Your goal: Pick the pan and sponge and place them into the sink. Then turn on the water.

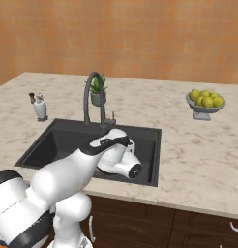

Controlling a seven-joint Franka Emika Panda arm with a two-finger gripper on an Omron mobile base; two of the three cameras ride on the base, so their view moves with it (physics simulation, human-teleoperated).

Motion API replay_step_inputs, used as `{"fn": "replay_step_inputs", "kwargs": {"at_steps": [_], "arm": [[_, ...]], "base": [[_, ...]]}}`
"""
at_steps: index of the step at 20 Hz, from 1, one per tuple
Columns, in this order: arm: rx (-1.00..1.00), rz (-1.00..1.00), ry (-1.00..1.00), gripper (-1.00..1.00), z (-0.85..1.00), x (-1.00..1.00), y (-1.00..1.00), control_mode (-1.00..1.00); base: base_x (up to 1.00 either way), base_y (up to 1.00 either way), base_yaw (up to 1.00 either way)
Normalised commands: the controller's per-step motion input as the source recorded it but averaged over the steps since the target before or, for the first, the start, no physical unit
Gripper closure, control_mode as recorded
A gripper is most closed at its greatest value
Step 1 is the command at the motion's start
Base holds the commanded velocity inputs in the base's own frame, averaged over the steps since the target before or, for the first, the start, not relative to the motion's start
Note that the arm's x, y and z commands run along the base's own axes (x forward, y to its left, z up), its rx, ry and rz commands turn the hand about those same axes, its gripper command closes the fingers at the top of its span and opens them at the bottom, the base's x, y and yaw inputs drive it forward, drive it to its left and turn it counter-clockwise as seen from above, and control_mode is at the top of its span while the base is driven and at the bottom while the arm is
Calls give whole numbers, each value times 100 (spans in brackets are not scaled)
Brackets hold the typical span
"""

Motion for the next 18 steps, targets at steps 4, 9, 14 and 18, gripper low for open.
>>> {"fn": "replay_step_inputs", "kwargs": {"at_steps": [4, 9, 14, 18], "arm": [[7, 0, 0, -100, 56, 1, 1, -100], [0, 0, 7, -100, 33, 14, 0, -100], [0, 1, 7, -100, 0, 50, 0, -100], [3, 6, 2, -100, -3, 49, 0, -100]], "base": [[0, 0, 0], [0, 0, 0], [0, 0, 0], [0, 0, 0]]}}
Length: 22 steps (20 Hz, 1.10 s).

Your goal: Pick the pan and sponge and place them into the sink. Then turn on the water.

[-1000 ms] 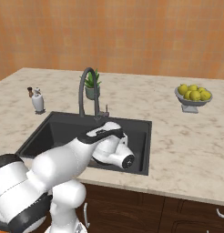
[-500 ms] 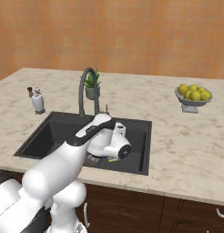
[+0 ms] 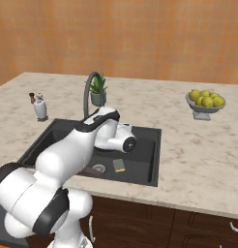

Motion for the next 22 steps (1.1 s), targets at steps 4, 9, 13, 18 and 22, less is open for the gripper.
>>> {"fn": "replay_step_inputs", "kwargs": {"at_steps": [4, 9, 13, 18, 22], "arm": [[4, 9, 0, -100, -16, 47, 0, -100], [0, 10, 0, -100, -31, 49, 0, -100], [0, 14, -1, -100, -26, 55, 0, -100], [0, 14, -10, -100, -32, 51, 0, -100], [0, 13, -10, -100, -46, 50, 0, -100]], "base": [[0, 0, 0], [0, 0, 0], [0, 0, 0], [0, 0, 0], [0, 0, 0]]}}
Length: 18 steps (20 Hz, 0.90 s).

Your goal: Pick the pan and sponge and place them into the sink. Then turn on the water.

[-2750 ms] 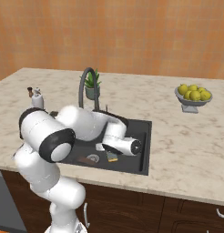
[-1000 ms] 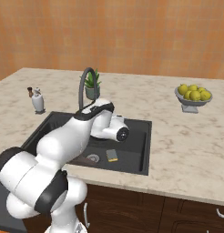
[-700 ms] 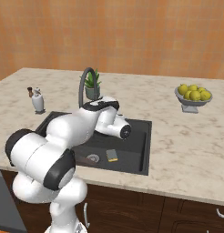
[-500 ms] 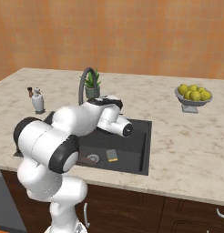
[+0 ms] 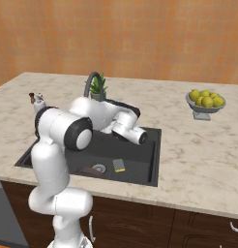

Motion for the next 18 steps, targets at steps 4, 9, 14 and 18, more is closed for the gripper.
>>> {"fn": "replay_step_inputs", "kwargs": {"at_steps": [4, 9, 14, 18], "arm": [[0, 7, -12, -100, -31, 54, 0, -100], [2, 2, -7, -100, -2, 46, 7, -100], [0, 0, -2, -100, 0, 31, 31, -100], [0, 0, -2, -100, 0, 36, 39, -100]], "base": [[0, 0, 0], [0, 0, 0], [0, 0, 0], [0, 0, 0]]}}
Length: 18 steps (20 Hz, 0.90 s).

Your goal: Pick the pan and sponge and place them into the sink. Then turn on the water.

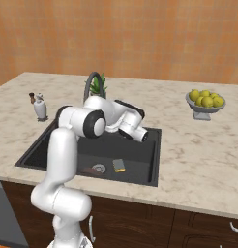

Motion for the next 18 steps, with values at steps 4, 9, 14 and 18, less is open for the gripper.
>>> {"fn": "replay_step_inputs", "kwargs": {"at_steps": [4, 9, 14, 18], "arm": [[0, 0, 0, -100, 0, 50, 20, -100], [0, 0, 0, -100, -4, 55, 1, -100], [0, 0, -3, -100, -14, 37, 0, -100], [0, 0, -13, -100, -7, 9, 0, -100]], "base": [[0, 0, 0], [0, 0, 0], [0, 0, 0], [0, 0, 0]]}}
